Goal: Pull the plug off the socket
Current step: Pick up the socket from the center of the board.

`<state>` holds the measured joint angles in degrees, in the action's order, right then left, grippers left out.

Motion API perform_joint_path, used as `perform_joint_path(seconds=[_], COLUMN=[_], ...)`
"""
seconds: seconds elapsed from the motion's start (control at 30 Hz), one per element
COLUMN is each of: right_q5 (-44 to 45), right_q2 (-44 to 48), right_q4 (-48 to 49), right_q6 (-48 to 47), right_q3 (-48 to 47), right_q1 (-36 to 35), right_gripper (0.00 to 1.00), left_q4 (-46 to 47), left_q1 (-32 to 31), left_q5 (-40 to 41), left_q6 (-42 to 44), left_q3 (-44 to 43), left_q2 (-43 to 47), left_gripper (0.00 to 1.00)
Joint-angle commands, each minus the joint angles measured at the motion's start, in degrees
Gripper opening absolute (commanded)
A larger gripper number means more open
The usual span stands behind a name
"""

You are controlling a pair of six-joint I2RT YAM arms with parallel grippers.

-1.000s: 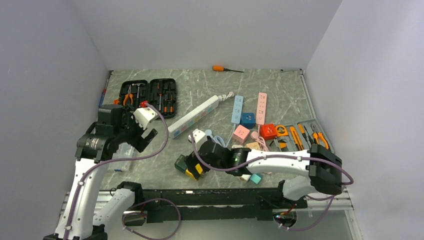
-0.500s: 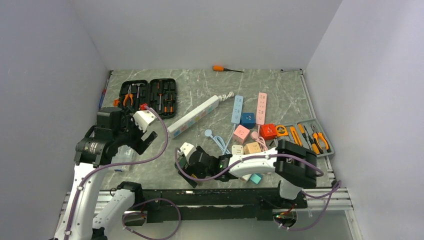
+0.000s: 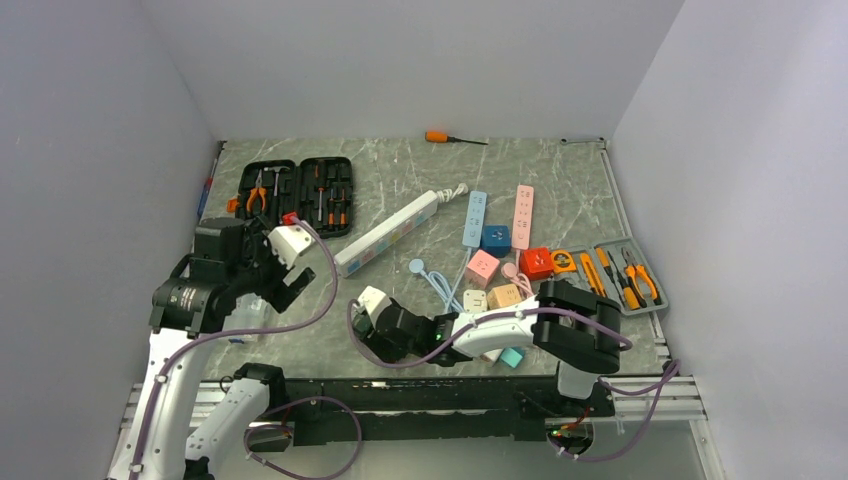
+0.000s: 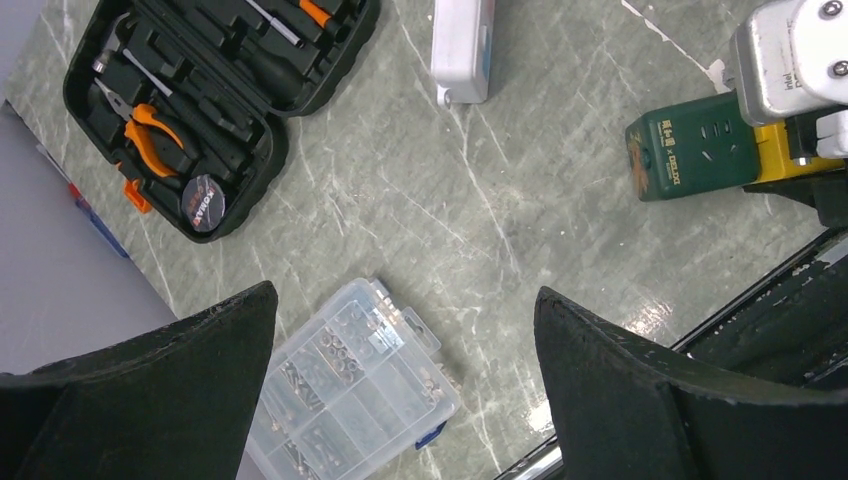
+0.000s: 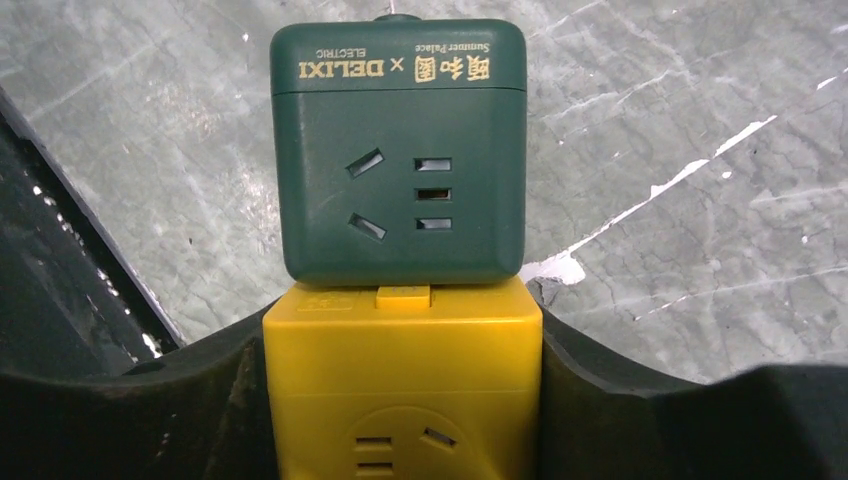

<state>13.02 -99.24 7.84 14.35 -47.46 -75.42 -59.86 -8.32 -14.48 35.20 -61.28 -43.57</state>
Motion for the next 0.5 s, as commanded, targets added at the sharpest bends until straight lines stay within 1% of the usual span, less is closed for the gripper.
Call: perform_joint_path(seconds=[0.0, 0.07, 0.13, 0.2, 0.23, 0.37, 0.47], right_q5=[-0.14, 0.32, 0.73, 1.06, 1.53, 0.66, -0.61], right_q2=[1.77, 3.13, 4.91, 7.09, 8.14, 13.38, 16.29], right_q4=[-3.43, -4.88, -6.30, -7.08, -7.48, -7.09, -6.90], right_q6=[-1.54, -2.91, -4.31, -5.87, -6.49, -9.49, -12.17], right_q3=[0.40, -0.09, -0.76, -1.76, -2.33, -4.34, -5.69], right_q1=[-0.58, -0.60, -0.50, -0.60, -0.63, -0.65, -0.64], right_gripper=[0.50, 0.36, 0.22, 0.03, 0.00, 0.00, 0.00], left_q4=[-0.69, -1.91, -4.02, -4.94, -5.68, -7.04, -6.24], left_q1=[0.23, 0.23, 0.23, 0.23, 0.23, 0.23, 0.23], left_q5=[-3.23, -5.93, -10.51, -14.94, -18.16, -31.01, -36.64], left_q6=[2.91, 4.61, 7.93, 10.02, 11.45, 15.32, 17.65], left_q3=[0.60, 1.19, 1.61, 2.47, 2.95, 6.41, 8.72], left_q2=[1.04, 1.63, 2.43, 3.93, 4.72, 9.47, 12.42], left_gripper=[0.99, 0.99, 0.99, 0.99, 0.99, 0.99, 0.99])
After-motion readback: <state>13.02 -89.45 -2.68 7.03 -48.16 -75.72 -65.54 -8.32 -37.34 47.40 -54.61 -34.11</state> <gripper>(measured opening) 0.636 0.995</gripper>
